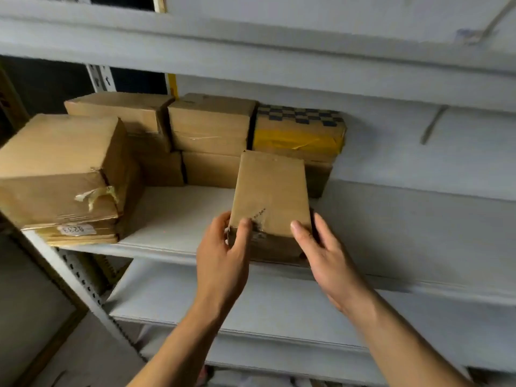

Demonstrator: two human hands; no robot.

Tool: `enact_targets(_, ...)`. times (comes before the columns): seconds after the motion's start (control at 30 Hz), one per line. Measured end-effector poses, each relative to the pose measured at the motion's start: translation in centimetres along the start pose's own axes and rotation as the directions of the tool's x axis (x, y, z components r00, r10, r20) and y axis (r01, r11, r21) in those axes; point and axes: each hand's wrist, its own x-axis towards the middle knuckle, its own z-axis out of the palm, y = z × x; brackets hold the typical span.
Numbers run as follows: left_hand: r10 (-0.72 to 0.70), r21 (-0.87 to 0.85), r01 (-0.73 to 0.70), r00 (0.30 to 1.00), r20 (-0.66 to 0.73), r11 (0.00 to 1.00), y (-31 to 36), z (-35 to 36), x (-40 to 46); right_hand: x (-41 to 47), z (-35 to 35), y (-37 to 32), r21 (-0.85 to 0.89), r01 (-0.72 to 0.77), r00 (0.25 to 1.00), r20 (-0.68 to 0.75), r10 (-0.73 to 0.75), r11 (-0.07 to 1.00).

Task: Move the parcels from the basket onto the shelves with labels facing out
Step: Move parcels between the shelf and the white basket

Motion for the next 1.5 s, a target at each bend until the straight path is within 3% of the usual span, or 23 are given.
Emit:
enact_targets(0.2, 0.09, -0.024, -0.086, 0.97, 0.227, 0.996, 2.9, 7.8, -4.3, -6.7, -9.2, -0.2, -0.02, 0.01, 0.977, -0.211, -0.014, 1.0)
enact_targets(0.4, 0.134, -0.039, -0.13, 0.9, 0.416, 0.991, 6.2, 17.2, -12.6, -15.4, -19.7, 2.2, -0.034, -0.08, 0.92, -0.387, 0.06, 0.996)
enact_targets(0.63, 0.094, 0.013, -0.138, 0.734, 0.672, 0.99, 8.8, 27.8, -25.0, -27.6, -31.6, 5.8, 0.058, -0.172, 0.78, -0.601, 0.172, 0.983)
enact_targets(0.77, 0.044, 0.071, -0.159, 0.621, 0.783, 0.985, 8.7, 33.1, -32.0, -34.9, -35.9, 9.2, 0.146, -0.217, 0.658, -0.709, 0.254, 0.965)
enact_targets(1.03, -0.038, 0.114, -0.372, 0.206, 0.978, 0.921, 5.6, 42.2, -44.1, -48.1, -39.9, 16.8, 0.357, -0.229, 0.331, -0.847, 0.417, 0.906)
enact_targets(1.27, -0.108, 0.023, -0.394, -0.197, 0.974, 0.919, 0.3, 47.8, -54.9, -58.1, -39.4, 23.2, 0.515, -0.165, 0.044, -0.848, 0.528, 0.841)
enact_targets(1.4, -0.184, 0.033, -0.383, -0.365, 0.913, 0.923, -2.5, 49.0, -61.2, -63.3, -38.5, 25.8, 0.575, -0.095, -0.092, -0.818, 0.568, 0.813)
enact_targets(1.5, -0.254, 0.074, -0.383, -0.444, 0.859, 0.921, -4.2, 49.3, -65.8, -67.3, -38.0, 27.4, 0.604, -0.086, -0.164, -0.793, 0.587, 0.792)
